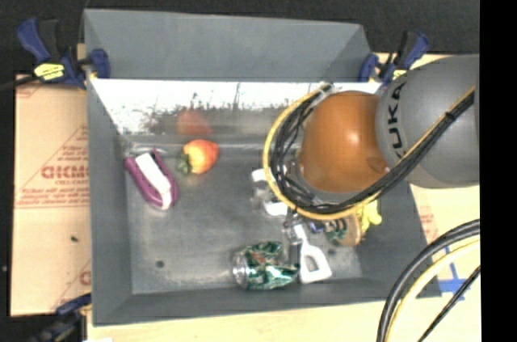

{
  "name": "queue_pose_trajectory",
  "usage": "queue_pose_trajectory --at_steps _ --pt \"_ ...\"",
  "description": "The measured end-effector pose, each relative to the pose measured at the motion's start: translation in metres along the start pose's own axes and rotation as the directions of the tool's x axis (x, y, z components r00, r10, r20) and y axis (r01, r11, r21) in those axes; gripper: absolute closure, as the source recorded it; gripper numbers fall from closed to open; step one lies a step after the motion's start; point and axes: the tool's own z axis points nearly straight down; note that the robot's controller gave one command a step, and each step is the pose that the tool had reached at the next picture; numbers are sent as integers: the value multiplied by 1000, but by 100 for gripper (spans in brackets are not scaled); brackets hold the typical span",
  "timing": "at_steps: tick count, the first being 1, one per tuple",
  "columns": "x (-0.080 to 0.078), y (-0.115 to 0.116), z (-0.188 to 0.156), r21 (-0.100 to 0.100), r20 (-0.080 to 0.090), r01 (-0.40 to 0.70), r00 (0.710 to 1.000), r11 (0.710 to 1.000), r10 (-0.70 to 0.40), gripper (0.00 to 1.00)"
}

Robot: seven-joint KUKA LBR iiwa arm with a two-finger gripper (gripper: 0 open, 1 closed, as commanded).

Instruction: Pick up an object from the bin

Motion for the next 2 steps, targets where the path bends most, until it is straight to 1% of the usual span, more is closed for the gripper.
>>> queue_pose_trajectory --at_steps 1,2 --pt "-6 1 -31 -1 6 -170 985 985 170 0" --pt "2 27 37 0 -2 -65 998 998 65 0"
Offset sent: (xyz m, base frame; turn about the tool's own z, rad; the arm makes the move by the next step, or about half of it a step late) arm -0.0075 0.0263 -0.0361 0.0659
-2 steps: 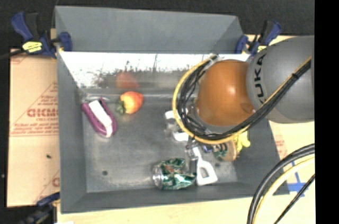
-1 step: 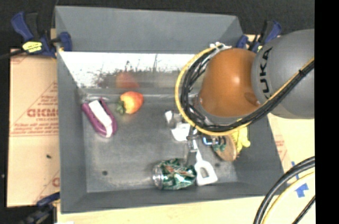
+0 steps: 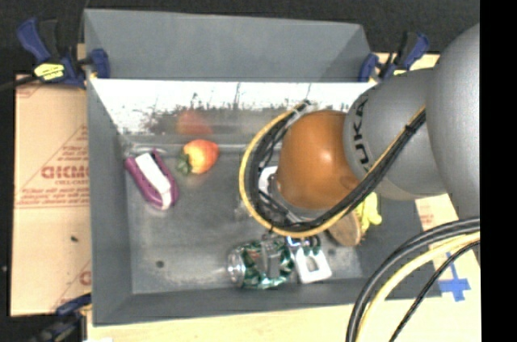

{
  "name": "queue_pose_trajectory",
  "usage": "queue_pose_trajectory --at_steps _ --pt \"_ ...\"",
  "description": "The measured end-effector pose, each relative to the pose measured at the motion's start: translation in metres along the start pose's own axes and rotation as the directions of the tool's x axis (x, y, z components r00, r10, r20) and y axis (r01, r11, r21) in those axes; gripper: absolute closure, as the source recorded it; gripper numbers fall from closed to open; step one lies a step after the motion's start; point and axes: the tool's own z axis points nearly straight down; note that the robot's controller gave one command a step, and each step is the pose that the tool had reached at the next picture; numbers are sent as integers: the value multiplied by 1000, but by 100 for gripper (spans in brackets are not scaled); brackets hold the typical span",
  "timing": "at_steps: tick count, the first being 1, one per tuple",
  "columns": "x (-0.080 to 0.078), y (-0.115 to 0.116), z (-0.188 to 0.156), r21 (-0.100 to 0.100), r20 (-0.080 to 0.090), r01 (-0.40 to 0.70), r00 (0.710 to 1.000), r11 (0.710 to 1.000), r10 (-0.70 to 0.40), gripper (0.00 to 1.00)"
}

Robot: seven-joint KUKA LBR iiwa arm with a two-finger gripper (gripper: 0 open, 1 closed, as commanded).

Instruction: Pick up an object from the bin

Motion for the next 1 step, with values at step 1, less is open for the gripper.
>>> queue_pose_trajectory --at_steps 1 --pt "-10 -17 -45 -5 21 -345 938 939 345 100"
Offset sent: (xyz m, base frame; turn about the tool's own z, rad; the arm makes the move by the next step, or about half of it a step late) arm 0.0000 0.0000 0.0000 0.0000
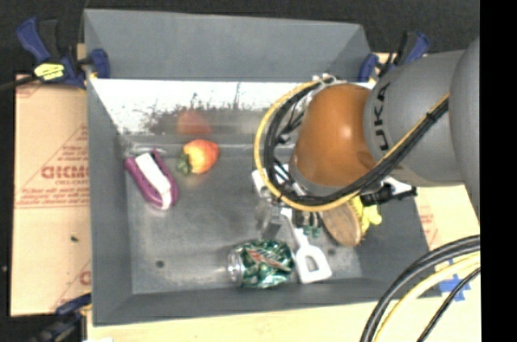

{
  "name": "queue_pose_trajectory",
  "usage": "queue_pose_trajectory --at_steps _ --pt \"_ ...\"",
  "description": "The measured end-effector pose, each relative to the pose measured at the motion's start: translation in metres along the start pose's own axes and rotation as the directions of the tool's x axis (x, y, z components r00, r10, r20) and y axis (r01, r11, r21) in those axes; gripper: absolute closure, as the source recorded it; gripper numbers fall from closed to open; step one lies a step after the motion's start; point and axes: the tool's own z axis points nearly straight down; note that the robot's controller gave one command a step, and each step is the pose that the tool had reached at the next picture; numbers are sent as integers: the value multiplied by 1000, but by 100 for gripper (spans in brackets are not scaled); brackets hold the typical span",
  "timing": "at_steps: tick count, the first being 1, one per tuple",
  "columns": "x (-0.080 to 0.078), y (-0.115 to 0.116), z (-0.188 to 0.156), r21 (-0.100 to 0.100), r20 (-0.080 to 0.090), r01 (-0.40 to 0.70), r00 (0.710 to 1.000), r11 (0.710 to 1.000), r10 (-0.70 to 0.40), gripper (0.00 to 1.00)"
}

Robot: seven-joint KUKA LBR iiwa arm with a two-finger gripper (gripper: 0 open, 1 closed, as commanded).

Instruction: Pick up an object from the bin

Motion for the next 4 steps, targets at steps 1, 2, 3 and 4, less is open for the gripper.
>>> queue_pose_trajectory --at_steps 1,2,3,4 --pt "0 0 0 0 0 1 1000 1000 -1 100" --pt "4 -5 36 1 -2 -52 999 999 52 100" --pt "3 -4 30 0 3 -5 1000 1000 5 100" --pt "3 11 56 1 2 173 985 985 -173 100"
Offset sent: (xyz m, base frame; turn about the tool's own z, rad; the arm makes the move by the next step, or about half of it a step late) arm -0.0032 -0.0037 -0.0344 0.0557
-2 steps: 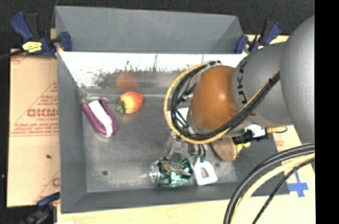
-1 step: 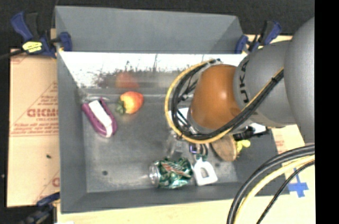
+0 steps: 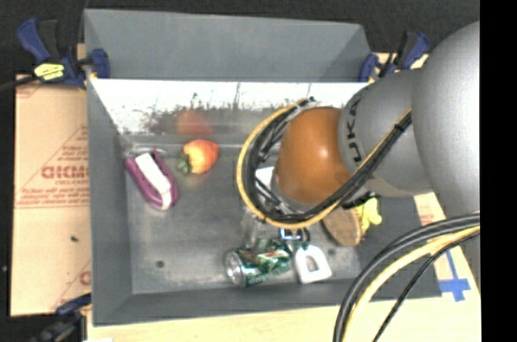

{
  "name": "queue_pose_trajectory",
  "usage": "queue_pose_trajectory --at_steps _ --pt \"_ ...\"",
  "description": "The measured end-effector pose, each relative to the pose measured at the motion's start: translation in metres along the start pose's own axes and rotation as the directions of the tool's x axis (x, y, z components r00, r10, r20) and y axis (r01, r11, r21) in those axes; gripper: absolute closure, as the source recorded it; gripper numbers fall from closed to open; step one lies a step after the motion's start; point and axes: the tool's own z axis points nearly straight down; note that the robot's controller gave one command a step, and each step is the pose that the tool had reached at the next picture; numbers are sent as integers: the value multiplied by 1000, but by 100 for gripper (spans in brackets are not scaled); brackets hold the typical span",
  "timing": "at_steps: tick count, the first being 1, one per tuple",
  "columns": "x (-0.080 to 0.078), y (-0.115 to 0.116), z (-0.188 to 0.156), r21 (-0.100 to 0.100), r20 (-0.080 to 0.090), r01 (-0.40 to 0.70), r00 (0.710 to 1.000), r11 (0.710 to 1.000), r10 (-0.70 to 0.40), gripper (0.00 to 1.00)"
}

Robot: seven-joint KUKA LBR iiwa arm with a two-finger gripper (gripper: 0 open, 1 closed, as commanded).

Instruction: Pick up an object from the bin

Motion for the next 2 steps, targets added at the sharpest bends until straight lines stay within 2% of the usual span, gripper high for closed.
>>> queue_pose_trajectory --at_steps 1,2 --pt "0 -1 0 -1 1 -25 1000 1000 25 100" --pt "8 -10 9 0 5 189 982 982 -189 0"
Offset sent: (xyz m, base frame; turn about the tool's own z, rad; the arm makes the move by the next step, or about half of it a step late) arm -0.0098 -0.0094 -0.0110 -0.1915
